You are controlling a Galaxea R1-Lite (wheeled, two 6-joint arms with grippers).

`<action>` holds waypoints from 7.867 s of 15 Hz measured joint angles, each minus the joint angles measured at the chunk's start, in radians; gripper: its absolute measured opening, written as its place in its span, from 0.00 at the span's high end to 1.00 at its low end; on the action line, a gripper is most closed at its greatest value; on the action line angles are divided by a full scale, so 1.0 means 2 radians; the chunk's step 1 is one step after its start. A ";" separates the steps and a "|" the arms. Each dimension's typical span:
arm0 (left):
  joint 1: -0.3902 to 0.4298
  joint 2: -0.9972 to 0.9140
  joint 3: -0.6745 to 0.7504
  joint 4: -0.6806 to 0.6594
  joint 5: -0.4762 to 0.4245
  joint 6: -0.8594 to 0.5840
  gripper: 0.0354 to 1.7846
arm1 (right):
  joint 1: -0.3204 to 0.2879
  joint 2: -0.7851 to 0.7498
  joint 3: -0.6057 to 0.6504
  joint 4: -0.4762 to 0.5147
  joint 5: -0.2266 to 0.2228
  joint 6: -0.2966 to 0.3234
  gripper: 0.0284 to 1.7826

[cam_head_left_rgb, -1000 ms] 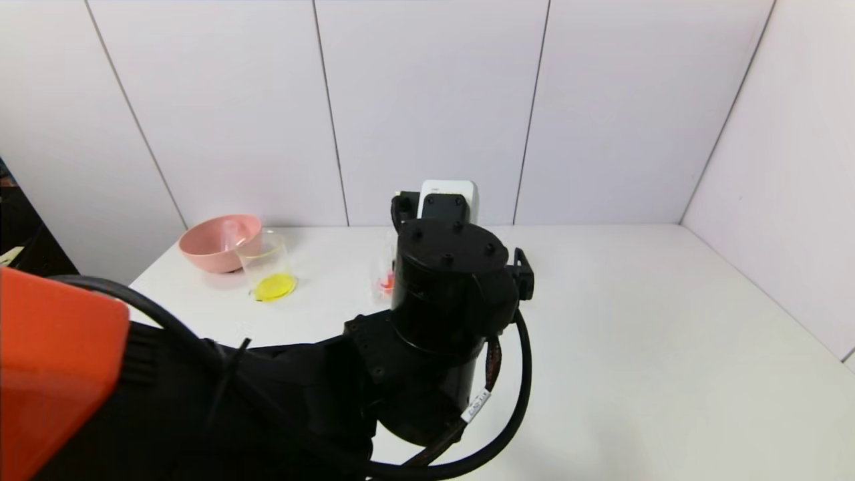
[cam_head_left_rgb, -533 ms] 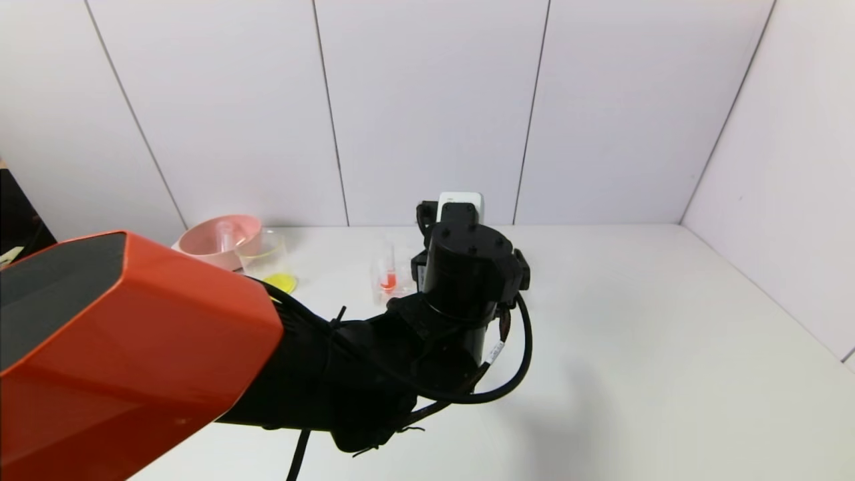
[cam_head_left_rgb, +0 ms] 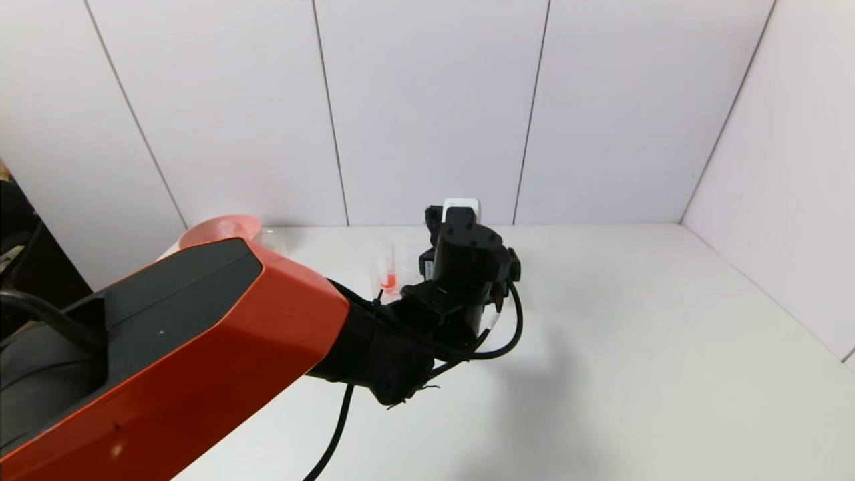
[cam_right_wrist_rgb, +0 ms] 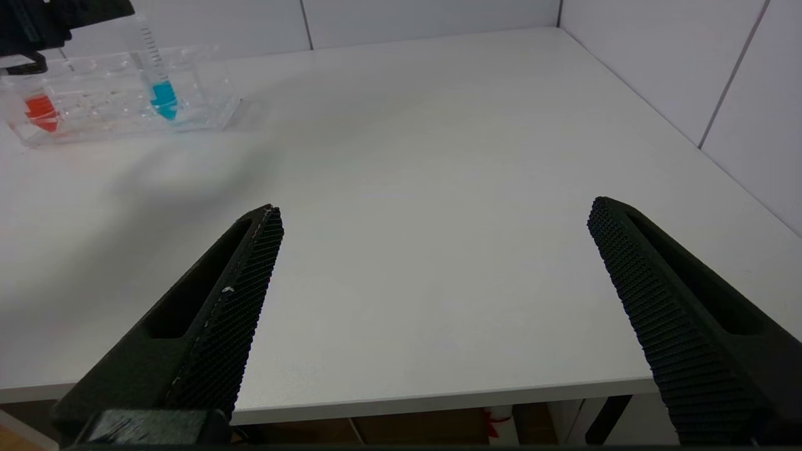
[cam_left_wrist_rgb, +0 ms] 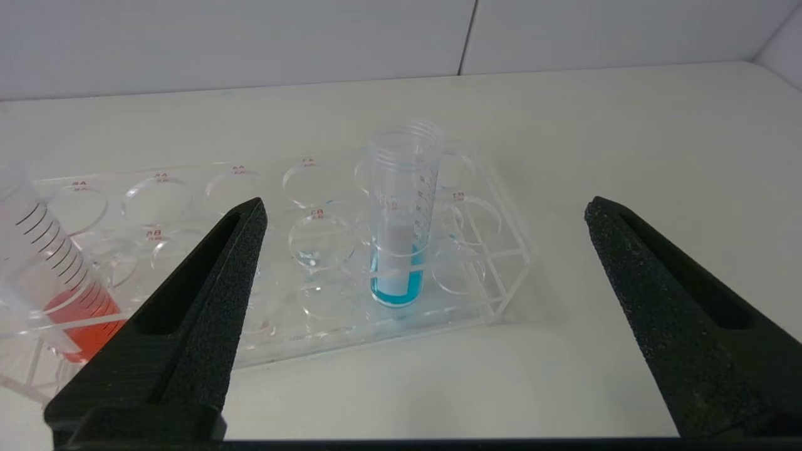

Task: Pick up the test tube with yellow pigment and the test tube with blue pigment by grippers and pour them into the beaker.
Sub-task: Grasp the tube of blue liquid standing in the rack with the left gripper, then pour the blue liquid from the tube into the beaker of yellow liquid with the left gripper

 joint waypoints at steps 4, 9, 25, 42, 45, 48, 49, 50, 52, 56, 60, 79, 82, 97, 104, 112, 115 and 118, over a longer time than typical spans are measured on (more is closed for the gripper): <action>0.017 0.037 -0.040 0.005 -0.013 0.001 0.00 | 0.000 0.000 0.000 0.000 0.000 0.000 0.00; 0.034 0.067 -0.070 0.006 -0.021 0.003 0.00 | 0.000 0.000 0.000 0.000 0.000 0.000 0.00; 0.050 0.108 -0.129 0.026 -0.037 0.009 0.00 | 0.000 0.000 0.000 0.000 0.000 0.000 0.00; 0.050 0.143 -0.215 0.075 -0.037 0.014 0.35 | 0.000 0.000 0.000 0.000 0.000 0.000 0.00; 0.049 0.148 -0.223 0.074 -0.036 0.014 0.67 | 0.000 0.000 0.000 0.000 0.000 0.000 0.00; 0.049 0.148 -0.223 0.074 -0.033 0.014 0.72 | 0.000 0.000 0.000 0.000 0.000 0.000 0.00; 0.049 0.148 -0.223 0.074 -0.032 0.013 0.72 | 0.000 0.000 0.000 0.000 0.000 0.000 0.00; 0.048 0.148 -0.223 0.075 -0.032 0.013 0.72 | 0.000 0.000 0.000 0.000 0.000 0.000 0.00; 0.048 0.148 -0.223 0.075 -0.031 0.014 0.72 | 0.000 0.000 0.000 0.000 0.000 0.000 0.00; 0.048 0.145 -0.223 0.075 -0.030 0.016 0.72 | 0.000 0.000 0.000 0.000 0.000 0.000 0.00; 0.045 0.135 -0.223 0.078 -0.029 0.021 0.72 | 0.000 0.000 0.000 0.000 0.000 0.000 0.00; 0.027 0.075 -0.246 0.085 -0.018 0.096 0.72 | 0.000 0.000 0.000 0.000 0.000 0.000 0.00; 0.030 0.051 -0.246 0.070 -0.002 0.128 0.72 | 0.000 0.000 0.000 0.000 0.000 0.000 0.00; 0.200 -0.111 -0.241 0.177 -0.102 0.152 0.72 | 0.000 0.000 0.000 0.000 0.000 0.000 0.00; 0.354 -0.130 -0.215 0.198 -0.246 0.141 0.72 | 0.000 0.000 0.000 0.000 0.000 0.000 0.00; 0.506 -0.152 -0.141 0.252 -0.389 0.204 0.72 | 0.000 0.000 0.000 0.000 0.000 0.000 0.00; 0.549 -0.151 -0.136 0.304 -0.454 0.286 0.72 | 0.000 0.000 0.000 0.000 0.000 0.000 0.00; 0.564 -0.144 -0.137 0.347 -0.494 0.366 0.72 | 0.000 0.000 0.000 0.000 0.000 0.000 0.00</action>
